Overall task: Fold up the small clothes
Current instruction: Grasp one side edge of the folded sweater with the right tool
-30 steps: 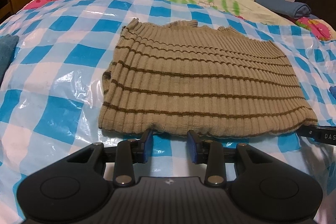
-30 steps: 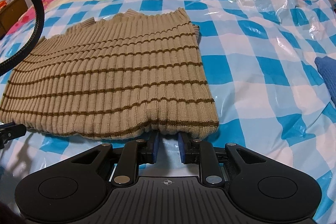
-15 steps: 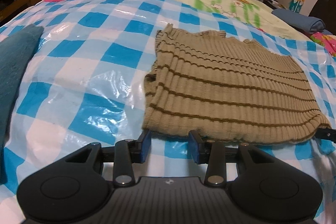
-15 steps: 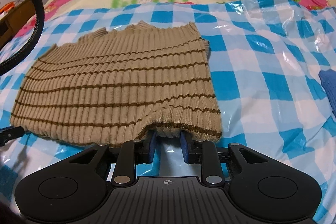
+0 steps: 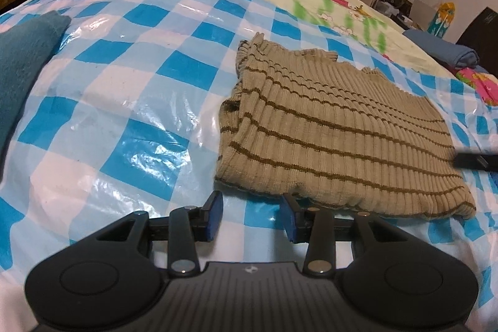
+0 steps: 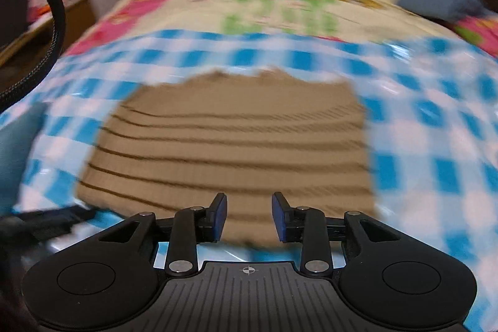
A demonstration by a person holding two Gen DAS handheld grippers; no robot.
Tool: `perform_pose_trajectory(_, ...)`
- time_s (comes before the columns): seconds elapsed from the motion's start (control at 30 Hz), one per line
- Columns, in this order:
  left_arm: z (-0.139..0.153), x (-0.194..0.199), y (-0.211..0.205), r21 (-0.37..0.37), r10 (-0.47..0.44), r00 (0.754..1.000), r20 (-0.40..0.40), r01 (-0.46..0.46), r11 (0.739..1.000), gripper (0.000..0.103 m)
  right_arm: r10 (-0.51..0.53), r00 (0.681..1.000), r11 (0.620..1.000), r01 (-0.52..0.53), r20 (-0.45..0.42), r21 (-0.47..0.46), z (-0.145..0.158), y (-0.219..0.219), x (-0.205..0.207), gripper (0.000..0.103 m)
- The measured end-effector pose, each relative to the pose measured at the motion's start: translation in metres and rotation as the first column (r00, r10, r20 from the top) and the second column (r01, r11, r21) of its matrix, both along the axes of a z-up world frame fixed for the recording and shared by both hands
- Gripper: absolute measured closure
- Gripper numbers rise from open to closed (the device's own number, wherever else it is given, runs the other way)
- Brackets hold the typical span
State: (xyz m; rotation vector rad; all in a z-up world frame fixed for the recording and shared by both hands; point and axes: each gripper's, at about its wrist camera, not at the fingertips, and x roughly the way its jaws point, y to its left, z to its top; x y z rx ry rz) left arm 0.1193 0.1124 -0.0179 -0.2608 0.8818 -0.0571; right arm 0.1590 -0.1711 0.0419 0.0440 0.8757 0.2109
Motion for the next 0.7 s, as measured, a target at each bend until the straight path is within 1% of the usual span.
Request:
perform_pose_trajectory(0.07,0.000,-0.001,0.004,-0.024,0.012,1.000,0.008,-0.012,1.000,0.056,0.084,0.996,0.996,-0.083,-0.017,0.033,0.000,0.034,0.021,0.065)
perform_pose_trajectory(0.13,-0.001,-0.001,0.007,-0.047,0.021,1.000,0.015,-0.020,0.999,0.053,0.168,0.985,0.985,-0.167,-0.035,0.046,-0.001,0.073,0.043,0.055)
perform_pose_trajectory(0.23,-0.002,0.000,0.009,-0.078,0.029,0.999,0.036,-0.026,0.997,0.053,0.240,0.969,0.970,-0.236,-0.064,0.057,-0.007,0.122,0.076,0.053)
perform_pose_trajectory(0.37,-0.006,0.006,0.009,-0.104,0.021,0.999,0.041,-0.017,0.994,0.052,0.265,0.956,0.964,-0.261,-0.125,0.051,-0.018,0.171,0.117,0.053)
perform_pose_trajectory(0.43,-0.008,0.008,0.008,-0.110,0.016,0.999,0.045,-0.011,0.994,0.050,0.282,0.946,0.959,-0.279,-0.160,0.039,-0.026,0.185,0.130,0.053)
perform_pose_trajectory(0.5,-0.009,0.008,0.008,-0.117,0.014,0.998,0.055,-0.008,0.993,0.050,0.271,0.944,0.960,-0.278,-0.189,-0.015,-0.037,0.199,0.140,0.053)
perform_pose_trajectory(0.6,-0.009,0.009,0.007,-0.128,0.007,0.997,0.072,0.002,0.992,0.049,0.270,0.940,0.950,-0.296,-0.211,-0.102,-0.053,0.214,0.144,0.049)
perform_pose_trajectory(0.63,-0.008,0.010,0.006,-0.125,0.000,0.997,0.079,0.010,0.992,0.049,0.269,0.940,0.948,-0.297,-0.209,-0.115,-0.057,0.216,0.144,0.047)
perform_pose_trajectory(0.7,-0.007,0.011,0.004,-0.122,-0.015,0.996,0.086,0.026,0.992,0.049,0.267,0.941,0.947,-0.297,-0.207,-0.126,-0.060,0.218,0.143,0.047)
